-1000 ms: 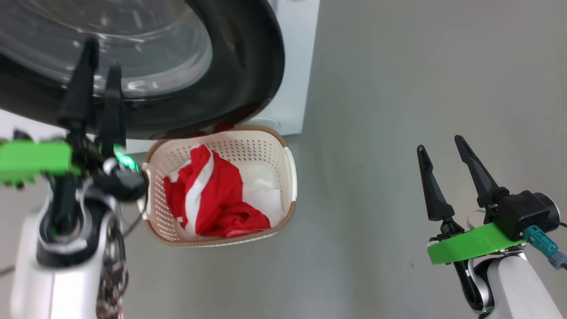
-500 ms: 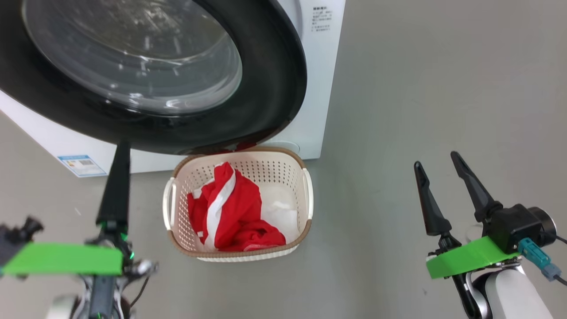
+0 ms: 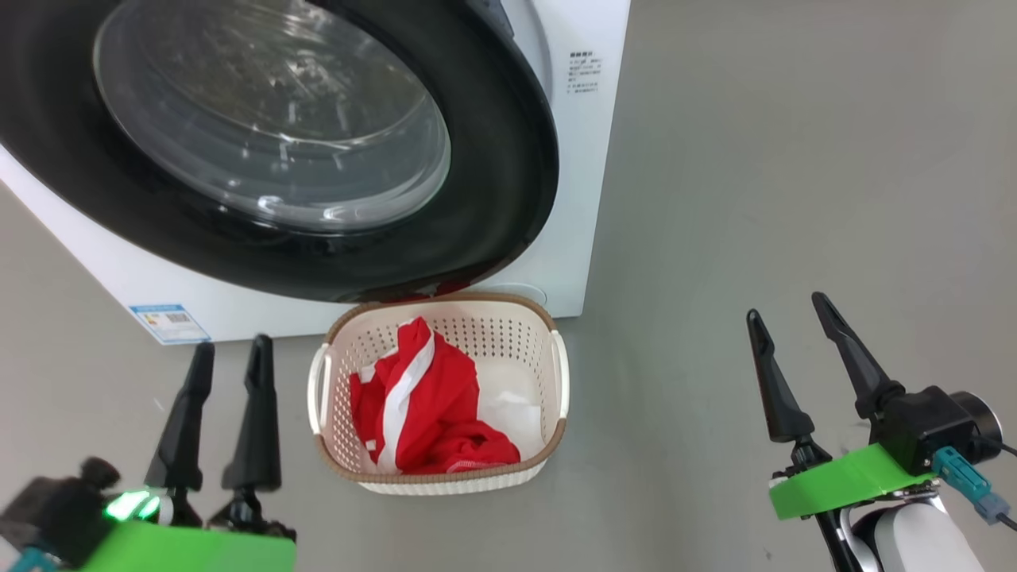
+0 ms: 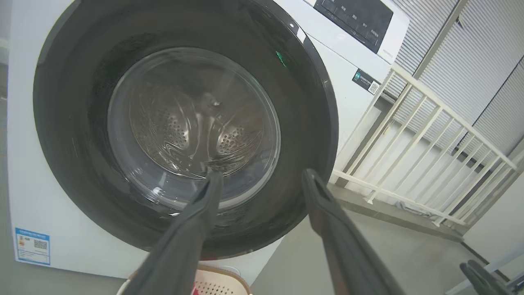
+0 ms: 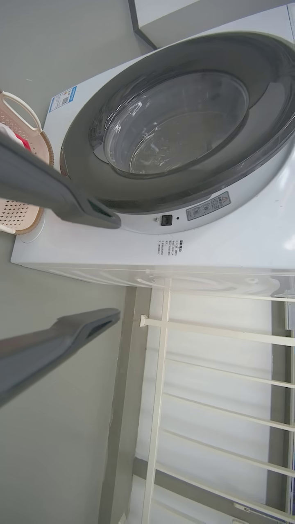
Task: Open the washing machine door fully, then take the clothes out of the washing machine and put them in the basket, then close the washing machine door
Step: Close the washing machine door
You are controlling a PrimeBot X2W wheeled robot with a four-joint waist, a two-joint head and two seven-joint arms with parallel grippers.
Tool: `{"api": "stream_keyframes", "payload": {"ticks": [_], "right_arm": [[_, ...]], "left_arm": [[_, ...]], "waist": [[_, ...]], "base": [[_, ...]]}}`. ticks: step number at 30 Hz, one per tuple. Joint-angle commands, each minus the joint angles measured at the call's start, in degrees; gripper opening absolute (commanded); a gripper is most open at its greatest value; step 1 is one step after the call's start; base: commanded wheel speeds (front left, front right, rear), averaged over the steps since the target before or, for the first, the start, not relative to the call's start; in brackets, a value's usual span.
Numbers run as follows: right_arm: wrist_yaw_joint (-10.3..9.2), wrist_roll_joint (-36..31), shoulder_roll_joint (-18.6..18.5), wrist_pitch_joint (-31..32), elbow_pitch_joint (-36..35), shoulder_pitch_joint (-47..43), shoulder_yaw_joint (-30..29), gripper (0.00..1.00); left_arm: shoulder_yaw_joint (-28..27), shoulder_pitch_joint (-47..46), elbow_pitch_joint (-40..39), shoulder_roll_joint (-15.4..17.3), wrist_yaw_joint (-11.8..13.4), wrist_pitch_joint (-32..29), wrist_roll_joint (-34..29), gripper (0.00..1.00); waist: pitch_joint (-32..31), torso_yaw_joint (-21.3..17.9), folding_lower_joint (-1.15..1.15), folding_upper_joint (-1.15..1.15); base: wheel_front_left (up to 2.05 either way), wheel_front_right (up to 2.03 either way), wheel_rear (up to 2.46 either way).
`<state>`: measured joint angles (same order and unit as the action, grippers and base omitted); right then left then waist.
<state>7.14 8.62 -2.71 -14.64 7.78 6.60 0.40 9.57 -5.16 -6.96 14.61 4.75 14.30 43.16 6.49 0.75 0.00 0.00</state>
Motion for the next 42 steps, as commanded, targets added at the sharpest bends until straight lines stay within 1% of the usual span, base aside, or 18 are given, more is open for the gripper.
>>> {"api": "stream_keyframes", "payload": {"ticks": [1, 4, 7, 9, 13, 17, 20, 23, 29, 40, 41, 42], "right_arm": [[0.35, 0.4, -0.2, -0.4, -1.7, 0.0, 1.0, 1.00], [0.35, 0.4, -0.2, -0.4, -1.9, -0.8, 1.1, 1.00], [0.35, 0.2, -0.2, -0.4, -2.0, -1.6, 1.5, 1.00], [0.35, 0.3, -0.2, -0.4, -2.1, -2.2, 1.4, 1.00], [0.35, 0.4, -0.2, -0.4, -2.1, -3.5, 1.5, 1.00], [0.35, 0.2, -0.2, -0.4, -2.0, -4.6, 1.7, 1.00], [0.35, 0.1, -0.2, -0.4, -1.9, -5.1, 1.7, 1.00], [0.35, 0.2, -0.2, -0.4, -2.0, -5.4, 1.9, 1.00], [0.35, 0.3, -0.2, -0.4, -2.0, -5.8, 1.9, 1.00], [0.35, -0.3, -0.2, -0.4, -0.6, -4.4, 1.8, 1.00], [0.35, -0.2, -0.2, -0.4, -0.3, -4.1, 2.0, 0.62], [0.35, -0.1, -0.2, -0.4, 0.1, -3.7, 2.3, 0.35]], "left_arm": [[-1.7, -0.1, -1.6, 1.5, 0.4, 0.6, -1.8, 1.00], [-1.5, 1.5, -1.0, 1.7, 1.5, 0.7, -7.2, 1.00], [-2.3, 3.2, -0.6, 1.3, 1.7, 0.7, -11.2, 1.00], [-3.1, 4.5, -0.4, 0.7, 1.5, 0.7, -13.0, 1.00], [-4.4, 6.3, -0.1, -0.7, 0.1, 0.7, -15.2, 1.00], [-4.9, 7.9, 0.8, -0.8, -1.0, 0.7, -18.8, 1.00], [-5.0, 8.7, 1.5, -0.7, -1.3, 0.7, -22.1, 1.00], [-5.3, 9.3, 2.1, -1.2, -1.3, 0.7, -24.3, 1.00], [-6.6, 9.8, 2.7, -2.8, -2.1, 0.7, -25.9, 1.00], [-7.5, 9.6, 3.5, -4.0, -3.8, 0.7, -27.4, 1.00], [-7.5, 9.6, 3.5, -4.2, -3.9, 0.7, -27.4, 1.00], [-7.4, 9.5, 3.7, -4.4, -4.0, 0.7, -27.5, 1.00]], "waist": [[-0.7, -0.1, 0.00, 0.00], [-1.5, -0.2, 0.00, 0.00], [-2.4, -0.4, 0.00, 0.00], [-3.0, -0.5, 0.00, 0.00], [-4.1, -0.7, 0.00, 0.00], [-5.2, -0.7, 0.00, 0.00], [-5.7, -0.8, 0.00, 0.00], [-6.1, -0.7, 0.00, 0.00], [-6.3, -0.5, 0.00, 0.00], [-6.4, 0.5, 0.00, 0.00], [-6.4, 0.8, 0.00, 0.00], [-6.5, 1.1, 0.00, 0.00]], "base": [[0.00, 0.00, 0.00], [0.00, 0.00, 0.00], [0.00, 0.00, 0.00], [0.00, 0.00, 0.00], [0.00, 0.00, 0.00], [0.00, 0.00, 0.00], [0.00, 0.00, 0.00], [0.00, 0.00, 0.00], [0.00, 0.00, 0.00], [0.00, 0.00, 0.00], [0.00, 0.00, 0.00], [0.00, 0.00, 0.00]]}}
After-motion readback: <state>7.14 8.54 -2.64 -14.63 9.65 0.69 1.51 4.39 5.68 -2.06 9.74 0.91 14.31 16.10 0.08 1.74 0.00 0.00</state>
